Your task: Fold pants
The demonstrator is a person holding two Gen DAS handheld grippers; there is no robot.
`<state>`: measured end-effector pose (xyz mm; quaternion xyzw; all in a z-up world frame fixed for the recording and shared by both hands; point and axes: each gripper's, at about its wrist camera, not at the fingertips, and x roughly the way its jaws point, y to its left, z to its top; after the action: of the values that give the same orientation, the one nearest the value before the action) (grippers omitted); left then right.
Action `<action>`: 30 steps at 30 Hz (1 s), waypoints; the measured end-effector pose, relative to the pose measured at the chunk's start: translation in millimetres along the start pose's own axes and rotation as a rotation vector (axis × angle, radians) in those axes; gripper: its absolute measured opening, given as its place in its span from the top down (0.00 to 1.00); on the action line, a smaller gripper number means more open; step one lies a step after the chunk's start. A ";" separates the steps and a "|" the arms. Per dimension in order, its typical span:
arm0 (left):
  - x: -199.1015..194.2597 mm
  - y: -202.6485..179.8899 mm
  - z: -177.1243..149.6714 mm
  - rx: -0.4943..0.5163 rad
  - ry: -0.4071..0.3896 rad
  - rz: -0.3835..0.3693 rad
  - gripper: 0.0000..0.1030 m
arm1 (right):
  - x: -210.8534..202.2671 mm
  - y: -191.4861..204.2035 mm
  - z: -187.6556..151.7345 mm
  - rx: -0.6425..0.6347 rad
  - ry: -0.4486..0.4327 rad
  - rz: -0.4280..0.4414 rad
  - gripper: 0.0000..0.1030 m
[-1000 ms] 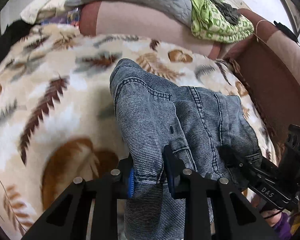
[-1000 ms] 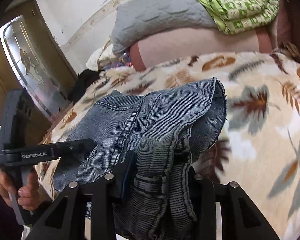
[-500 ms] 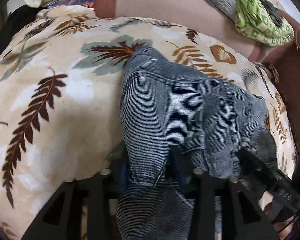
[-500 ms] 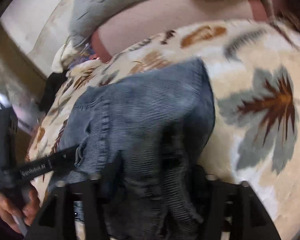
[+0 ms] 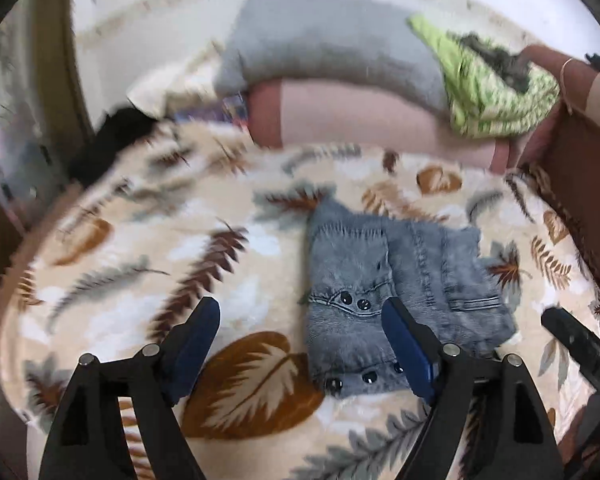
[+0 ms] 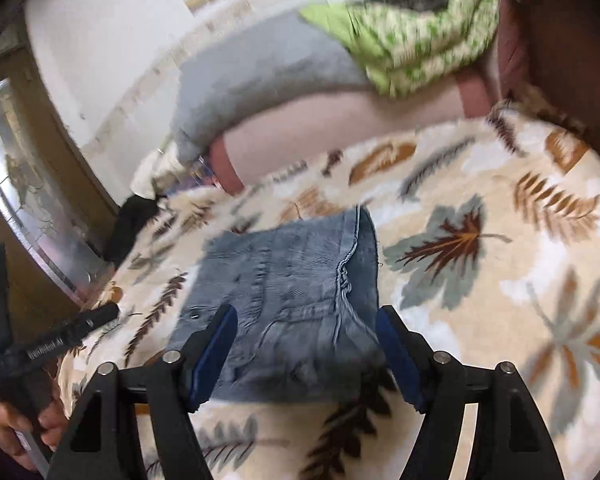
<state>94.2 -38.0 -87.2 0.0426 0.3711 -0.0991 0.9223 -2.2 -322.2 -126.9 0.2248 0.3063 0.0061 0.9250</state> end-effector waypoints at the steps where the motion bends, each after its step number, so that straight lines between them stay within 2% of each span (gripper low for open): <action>1: -14.0 -0.7 -1.3 0.006 -0.025 0.013 0.17 | -11.1 7.0 -2.6 -0.023 -0.011 -0.006 0.26; 7: -86.3 -5.8 -15.0 0.036 -0.129 0.093 0.14 | -89.4 47.6 -7.1 -0.099 -0.110 0.000 0.24; 10: -117.0 -5.3 -19.7 0.043 -0.176 0.111 0.14 | -125.2 69.1 -5.7 -0.136 -0.165 -0.011 0.19; 15: -158.8 -5.7 -26.0 0.052 -0.237 0.127 0.08 | -167.8 90.4 -1.7 -0.161 -0.250 -0.008 0.14; 22: -184.3 -3.0 -25.2 0.033 -0.279 0.187 0.07 | -192.0 101.2 0.0 -0.175 -0.308 -0.032 0.13; 30: -196.8 -8.8 -25.1 0.049 -0.319 0.237 0.07 | -185.3 98.8 -7.6 -0.173 -0.284 -0.036 0.13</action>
<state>-63.4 -13.0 31.1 0.0921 0.2102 -0.0044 0.9733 -144.6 -257.8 13.7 0.1372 0.1747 -0.0160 0.9749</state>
